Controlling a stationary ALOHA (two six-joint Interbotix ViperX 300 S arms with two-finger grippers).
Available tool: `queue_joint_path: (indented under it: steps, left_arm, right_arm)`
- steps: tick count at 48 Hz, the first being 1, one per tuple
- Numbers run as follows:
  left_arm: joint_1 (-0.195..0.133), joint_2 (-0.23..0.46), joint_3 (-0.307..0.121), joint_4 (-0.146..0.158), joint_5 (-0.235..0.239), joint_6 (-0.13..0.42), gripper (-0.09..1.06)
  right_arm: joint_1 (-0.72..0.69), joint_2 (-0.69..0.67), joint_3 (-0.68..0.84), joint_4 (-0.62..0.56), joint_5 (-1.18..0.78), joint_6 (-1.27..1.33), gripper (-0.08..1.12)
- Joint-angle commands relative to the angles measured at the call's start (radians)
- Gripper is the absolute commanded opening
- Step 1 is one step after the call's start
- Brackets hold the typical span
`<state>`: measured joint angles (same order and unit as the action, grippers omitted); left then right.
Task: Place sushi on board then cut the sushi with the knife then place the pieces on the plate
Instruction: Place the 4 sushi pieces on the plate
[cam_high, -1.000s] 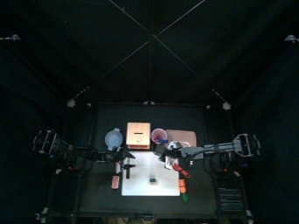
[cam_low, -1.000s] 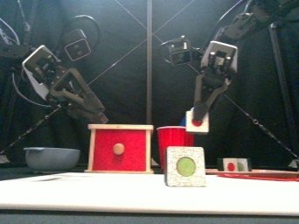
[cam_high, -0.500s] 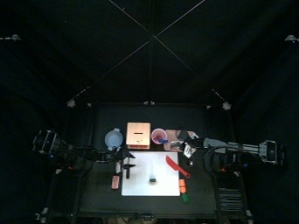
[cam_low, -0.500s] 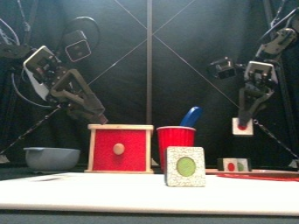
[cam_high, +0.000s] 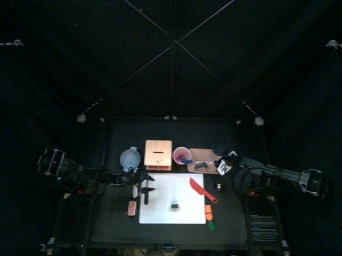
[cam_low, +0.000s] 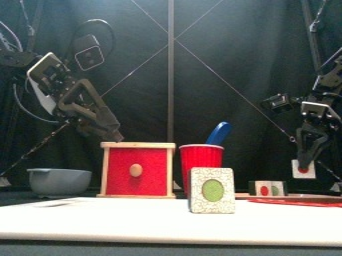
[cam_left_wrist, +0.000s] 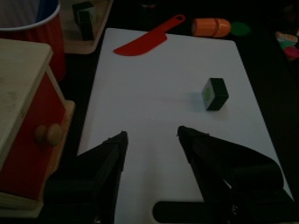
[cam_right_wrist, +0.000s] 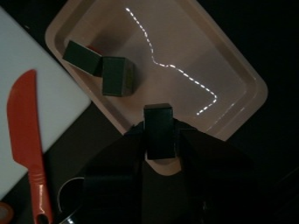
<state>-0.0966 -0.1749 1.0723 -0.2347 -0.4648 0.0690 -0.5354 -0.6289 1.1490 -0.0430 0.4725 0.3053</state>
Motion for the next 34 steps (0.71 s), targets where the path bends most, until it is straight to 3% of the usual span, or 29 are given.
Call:
queue_joint_path:
  steps: [1, 17, 28, 34]
  left_arm:
    - [0.002, -0.005, -0.021, -0.002, -0.003, 0.002, 0.86]
    - [0.003, -0.005, -0.023, -0.002, -0.003, 0.002, 0.86]
    - [0.003, -0.005, -0.021, 0.000, -0.005, 0.002, 0.86]
    - [0.002, -0.005, -0.023, 0.000, -0.005, 0.002, 0.86]
  right_arm:
    - [-0.018, 0.005, -0.009, 0.005, -0.026, -0.003, 0.59]
    - [-0.018, 0.026, -0.011, 0.006, -0.035, -0.002, 0.80]
    - [-0.002, 0.021, -0.031, 0.021, -0.040, -0.002, 0.81]
    - [0.087, 0.021, -0.066, 0.071, -0.046, -0.002, 0.81]
